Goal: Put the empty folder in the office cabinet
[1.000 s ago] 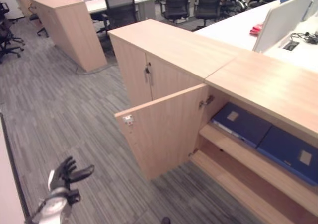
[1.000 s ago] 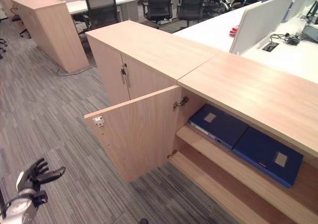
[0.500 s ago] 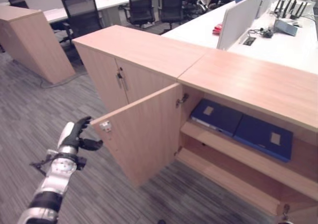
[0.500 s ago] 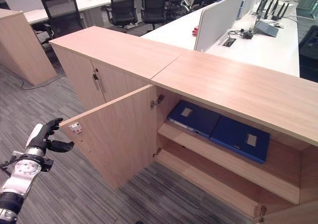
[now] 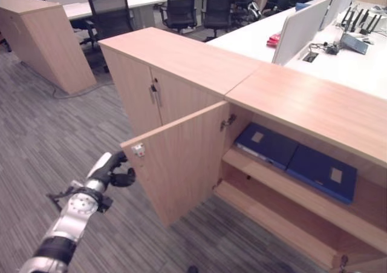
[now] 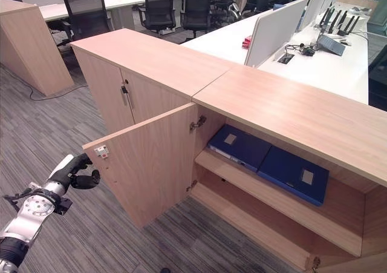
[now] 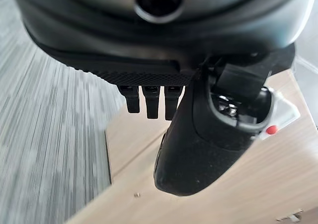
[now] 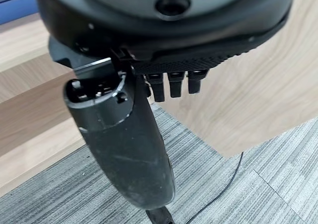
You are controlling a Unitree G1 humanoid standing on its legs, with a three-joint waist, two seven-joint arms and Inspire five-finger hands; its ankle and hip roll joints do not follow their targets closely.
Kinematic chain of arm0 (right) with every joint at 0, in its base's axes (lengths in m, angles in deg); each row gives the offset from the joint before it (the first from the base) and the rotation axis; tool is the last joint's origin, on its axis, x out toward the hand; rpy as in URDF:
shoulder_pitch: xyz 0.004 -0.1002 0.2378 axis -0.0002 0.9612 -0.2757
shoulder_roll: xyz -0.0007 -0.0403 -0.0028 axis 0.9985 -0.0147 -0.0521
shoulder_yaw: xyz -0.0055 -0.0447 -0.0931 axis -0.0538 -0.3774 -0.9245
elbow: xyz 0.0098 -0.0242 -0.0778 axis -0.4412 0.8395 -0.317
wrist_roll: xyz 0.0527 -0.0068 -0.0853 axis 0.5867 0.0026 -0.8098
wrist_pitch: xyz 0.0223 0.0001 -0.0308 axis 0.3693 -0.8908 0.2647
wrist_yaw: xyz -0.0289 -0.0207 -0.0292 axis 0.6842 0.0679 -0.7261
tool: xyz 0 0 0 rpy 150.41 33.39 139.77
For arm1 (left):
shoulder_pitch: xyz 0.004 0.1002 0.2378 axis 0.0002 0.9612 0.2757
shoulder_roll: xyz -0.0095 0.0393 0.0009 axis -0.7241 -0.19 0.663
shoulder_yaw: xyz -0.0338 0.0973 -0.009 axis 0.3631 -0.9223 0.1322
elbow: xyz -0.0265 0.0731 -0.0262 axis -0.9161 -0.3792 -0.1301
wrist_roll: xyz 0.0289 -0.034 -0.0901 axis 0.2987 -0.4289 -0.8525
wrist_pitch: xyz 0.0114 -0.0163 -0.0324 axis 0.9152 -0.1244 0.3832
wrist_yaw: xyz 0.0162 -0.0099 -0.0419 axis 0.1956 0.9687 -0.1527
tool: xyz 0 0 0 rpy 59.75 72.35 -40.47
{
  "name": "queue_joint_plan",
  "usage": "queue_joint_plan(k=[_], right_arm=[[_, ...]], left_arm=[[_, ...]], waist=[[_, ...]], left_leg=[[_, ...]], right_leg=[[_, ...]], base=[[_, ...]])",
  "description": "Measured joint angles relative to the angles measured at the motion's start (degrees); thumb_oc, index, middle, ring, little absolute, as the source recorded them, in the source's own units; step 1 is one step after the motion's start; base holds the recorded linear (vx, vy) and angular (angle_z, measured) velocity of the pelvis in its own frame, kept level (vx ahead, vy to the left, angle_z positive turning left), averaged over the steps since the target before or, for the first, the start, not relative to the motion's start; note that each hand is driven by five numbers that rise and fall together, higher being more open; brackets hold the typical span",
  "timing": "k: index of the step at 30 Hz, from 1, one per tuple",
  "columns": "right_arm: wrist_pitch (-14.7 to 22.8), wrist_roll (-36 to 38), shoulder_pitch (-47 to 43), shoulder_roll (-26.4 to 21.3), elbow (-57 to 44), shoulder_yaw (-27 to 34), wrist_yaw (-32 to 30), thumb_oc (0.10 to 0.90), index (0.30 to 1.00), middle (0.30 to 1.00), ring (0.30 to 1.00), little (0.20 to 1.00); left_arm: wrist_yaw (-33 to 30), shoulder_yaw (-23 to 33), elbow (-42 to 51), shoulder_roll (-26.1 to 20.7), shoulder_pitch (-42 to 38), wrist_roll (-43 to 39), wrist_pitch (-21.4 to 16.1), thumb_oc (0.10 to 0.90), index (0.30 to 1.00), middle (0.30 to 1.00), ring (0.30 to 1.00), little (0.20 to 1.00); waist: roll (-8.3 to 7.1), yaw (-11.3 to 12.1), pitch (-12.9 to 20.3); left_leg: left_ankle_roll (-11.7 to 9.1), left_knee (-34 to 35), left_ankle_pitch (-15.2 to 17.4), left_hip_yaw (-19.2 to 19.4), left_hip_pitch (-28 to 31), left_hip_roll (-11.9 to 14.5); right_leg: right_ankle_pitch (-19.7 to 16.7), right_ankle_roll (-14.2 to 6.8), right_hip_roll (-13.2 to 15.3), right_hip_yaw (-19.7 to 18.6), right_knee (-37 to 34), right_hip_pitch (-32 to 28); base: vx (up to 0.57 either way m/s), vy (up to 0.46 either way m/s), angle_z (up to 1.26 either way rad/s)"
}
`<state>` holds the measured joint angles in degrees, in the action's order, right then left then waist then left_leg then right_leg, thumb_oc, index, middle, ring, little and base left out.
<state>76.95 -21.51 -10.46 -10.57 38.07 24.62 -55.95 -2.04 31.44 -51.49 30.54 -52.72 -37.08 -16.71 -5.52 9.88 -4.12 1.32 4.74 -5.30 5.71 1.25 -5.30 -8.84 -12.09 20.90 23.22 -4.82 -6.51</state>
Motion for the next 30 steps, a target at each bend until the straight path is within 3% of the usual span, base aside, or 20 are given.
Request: queue_joint_plan(k=[4,6,8,11,16,20,23,25,30], right_arm=[[0.3,-0.1,0.2,0.0,0.0,0.0,0.3,0.8,0.9,0.9,0.9,0.9],[-1.6,0.1,-1.3,0.8,-4.5,-4.7,2.3,0.8,0.9,0.9,0.9,0.9],[1.8,0.1,-2.0,1.6,-5.4,-4.7,1.8,0.8,0.9,0.9,0.9,0.9],[2.5,0.1,-2.5,2.9,-4.8,-4.7,1.7,0.8,0.9,0.9,0.9,0.9],[2.7,0.1,-1.4,3.6,-4.6,-5.0,1.7,0.8,0.9,0.9,0.9,0.9],[3.5,0.1,-0.2,5.1,-4.6,-7.7,1.5,0.8,0.9,0.9,0.9,0.9],[3.7,0.1,0.3,6.4,-4.6,-9.1,1.3,0.8,0.9,0.9,0.9,0.9],[3.8,0.1,0.1,7.4,-4.6,-9.2,1.1,0.8,0.9,0.9,0.9,0.9],[4.2,0.1,-1.7,11.3,-5.2,-10.9,0.9,0.8,0.9,0.9,0.9,0.9]], left_arm=[[0.3,-0.6,0.5,0.4,0.9,-1.9,0.0,0.8,0.9,0.9,0.9,0.9],[-0.2,2.5,4.0,0.6,4.3,-2.1,1.0,0.8,0.9,0.9,0.9,0.9],[-0.4,2.1,5.8,2.4,4.8,-2.1,1.6,0.8,0.9,0.9,0.9,0.9],[-0.1,1.5,9.6,2.9,6.4,-2.0,2.0,0.8,0.9,0.9,0.9,0.9],[3.1,-2.2,16.7,0.3,8.2,-1.4,2.8,0.8,0.9,0.9,0.9,0.9],[6.1,-6.9,23.5,-3.0,8.2,-1.4,3.8,0.8,0.9,0.9,0.9,0.9],[8.8,-11.1,28.3,-2.8,8.2,-2.5,3.8,0.8,0.9,0.9,0.9,0.9],[9.0,-13.3,31.9,-1.6,7.6,-5.1,3.7,0.8,0.9,0.9,0.9,0.9],[9.3,-21.1,37.8,8.1,-1.7,-14.6,3.0,0.8,0.9,0.9,0.9,0.9]], waist=[[-0.53,0.0,-0.1],[-1.29,-0.7,-0.4],[-2.05,-0.1,-0.4],[-2.81,1.0,-0.4],[-3.81,3.0,-0.5],[-4.93,3.3,-0.5],[-5.04,3.4,-0.5],[-5.11,3.3,-0.5],[-6.36,2.4,-0.7]], left_leg=[[0.0,0.0,0.0,0.0,0.1,0.0],[0.0,0.0,0.0,0.3,0.4,0.1],[0.0,0.0,0.0,0.4,0.5,0.0],[0.1,0.0,0.0,0.0,0.5,-0.3],[0.0,0.0,0.0,-0.1,0.5,-1.0],[0.0,0.0,0.0,-1.4,0.0,-1.7],[0.0,0.0,0.0,-1.5,-0.3,-2.6],[0.0,0.0,0.0,-1.5,-0.5,-2.9],[0.0,0.2,0.0,-1.4,-2.5,-3.2]], right_leg=[[0.0,0.0,0.0,0.0,0.1,0.0],[-0.3,0.2,-0.2,-0.8,0.0,0.1],[-0.4,0.0,0.0,-0.8,0.1,0.0],[0.7,-0.7,0.5,-0.6,0.8,0.0],[0.6,-0.7,1.3,-0.5,1.3,0.1],[0.7,-0.8,1.8,-0.5,1.4,0.2],[1.1,-1.0,2.8,-0.5,1.4,0.4],[2.5,-1.4,3.0,-0.4,1.2,0.7],[4.9,-2.2,3.3,1.2,0.1,3.6]], base=[[0.0,-0.001,-0.01],[-0.03,-0.013,-0.12],[-0.03,-0.03,-0.03],[-0.02,-0.032,0.1],[-0.01,-0.024,0.04],[-0.02,-0.004,0.12],[0.0,0.001,0.06],[-0.01,-0.002,-0.13],[-0.03,-0.012,-0.45]])
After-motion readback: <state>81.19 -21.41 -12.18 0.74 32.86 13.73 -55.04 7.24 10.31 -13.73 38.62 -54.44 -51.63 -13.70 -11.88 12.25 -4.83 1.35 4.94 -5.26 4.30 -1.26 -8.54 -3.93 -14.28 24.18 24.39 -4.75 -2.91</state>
